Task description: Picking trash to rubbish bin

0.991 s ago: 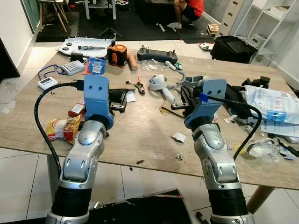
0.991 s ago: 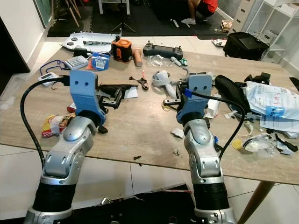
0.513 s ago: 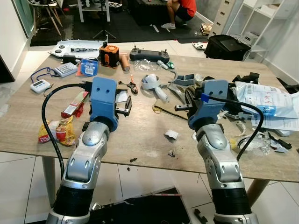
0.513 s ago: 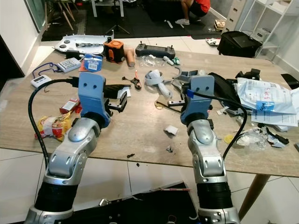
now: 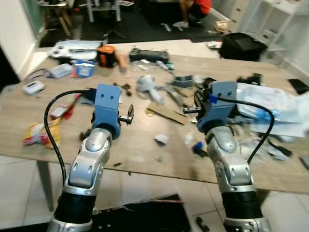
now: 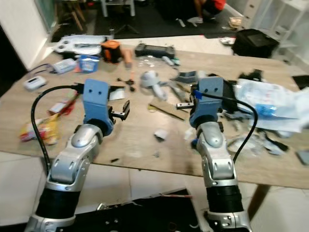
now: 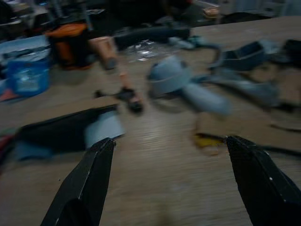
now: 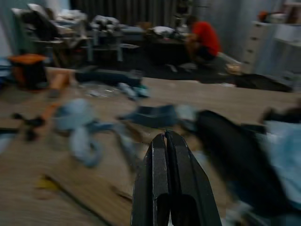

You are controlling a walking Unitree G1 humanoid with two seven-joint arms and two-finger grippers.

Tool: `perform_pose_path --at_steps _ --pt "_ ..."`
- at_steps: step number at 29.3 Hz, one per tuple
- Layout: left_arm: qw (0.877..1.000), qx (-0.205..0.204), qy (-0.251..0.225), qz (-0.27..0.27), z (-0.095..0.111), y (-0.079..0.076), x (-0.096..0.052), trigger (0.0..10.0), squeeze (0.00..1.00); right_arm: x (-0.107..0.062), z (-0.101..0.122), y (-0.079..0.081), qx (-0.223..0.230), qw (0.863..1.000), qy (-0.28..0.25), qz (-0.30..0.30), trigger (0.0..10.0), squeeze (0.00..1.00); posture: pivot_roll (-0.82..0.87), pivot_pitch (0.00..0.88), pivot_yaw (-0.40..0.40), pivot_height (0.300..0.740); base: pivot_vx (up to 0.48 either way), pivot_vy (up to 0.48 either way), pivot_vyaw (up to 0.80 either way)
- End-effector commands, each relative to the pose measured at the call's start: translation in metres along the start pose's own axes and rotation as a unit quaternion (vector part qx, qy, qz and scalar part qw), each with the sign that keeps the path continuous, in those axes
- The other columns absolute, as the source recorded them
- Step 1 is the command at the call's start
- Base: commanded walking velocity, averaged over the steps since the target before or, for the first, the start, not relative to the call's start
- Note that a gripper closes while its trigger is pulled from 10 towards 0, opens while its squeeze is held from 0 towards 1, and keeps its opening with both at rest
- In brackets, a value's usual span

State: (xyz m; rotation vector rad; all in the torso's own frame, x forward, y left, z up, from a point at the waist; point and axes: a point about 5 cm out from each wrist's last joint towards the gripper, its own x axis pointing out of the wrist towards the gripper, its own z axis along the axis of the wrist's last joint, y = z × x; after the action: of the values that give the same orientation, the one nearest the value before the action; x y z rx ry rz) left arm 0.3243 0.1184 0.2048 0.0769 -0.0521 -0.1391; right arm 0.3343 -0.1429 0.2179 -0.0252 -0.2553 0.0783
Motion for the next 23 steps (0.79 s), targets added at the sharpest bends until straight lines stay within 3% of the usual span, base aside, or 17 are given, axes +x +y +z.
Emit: perform_pose_path --at_steps 1,7,8,11,16,19,23 --pt "1.0 0.004 0.013 0.014 -0.005 0.004 0.0 10.0 0.0 0.003 -0.003 0.005 0.001 1.0 0.013 0.008 10.0 0.0 0.07 0.123 -0.044 0.74 0.0 0.0 0.0" --pt "1.0 0.003 0.01 0.017 -0.004 0.007 0.001 10.0 0.0 0.01 -0.006 0.003 0.005 1.0 0.026 0.012 10.0 0.0 0.07 0.12 -0.047 0.74 0.0 0.0 0.0" --pt "1.0 0.007 0.005 0.012 -0.002 0.007 0.001 10.0 0.0 0.013 -0.009 -0.002 0.008 0.999 0.042 0.006 10.0 1.0 0.07 0.117 -0.049 0.74 0.0 0.0 0.0" --pt "0.999 0.03 -0.014 -0.027 0.002 0.003 0.001 10.0 0.0 0.027 -0.022 -0.016 -0.01 0.996 0.091 0.004 10.0 1.0 0.08 0.123 -0.064 0.74 0.0 0.0 0.0" --pt "0.996 0.056 -0.039 -0.056 0.008 -0.001 0.001 10.0 0.0 0.042 -0.027 -0.026 -0.018 0.994 0.107 -0.004 10.0 1.0 0.08 0.133 -0.077 0.74 0.0 0.0 0.0" --pt "0.992 0.066 -0.08 -0.079 0.019 -0.003 0.003 10.0 0.0 0.055 -0.029 -0.031 -0.038 0.993 0.111 -0.024 10.0 1.0 0.09 0.175 -0.087 0.74 0.0 0.0 0.0" --pt "0.986 0.082 -0.096 -0.112 0.022 -0.005 0.003 10.0 0.0 0.063 -0.031 -0.032 -0.061 0.991 0.116 -0.038 10.0 1.0 0.1 0.212 -0.085 0.74 0.0 0.0 0.0"
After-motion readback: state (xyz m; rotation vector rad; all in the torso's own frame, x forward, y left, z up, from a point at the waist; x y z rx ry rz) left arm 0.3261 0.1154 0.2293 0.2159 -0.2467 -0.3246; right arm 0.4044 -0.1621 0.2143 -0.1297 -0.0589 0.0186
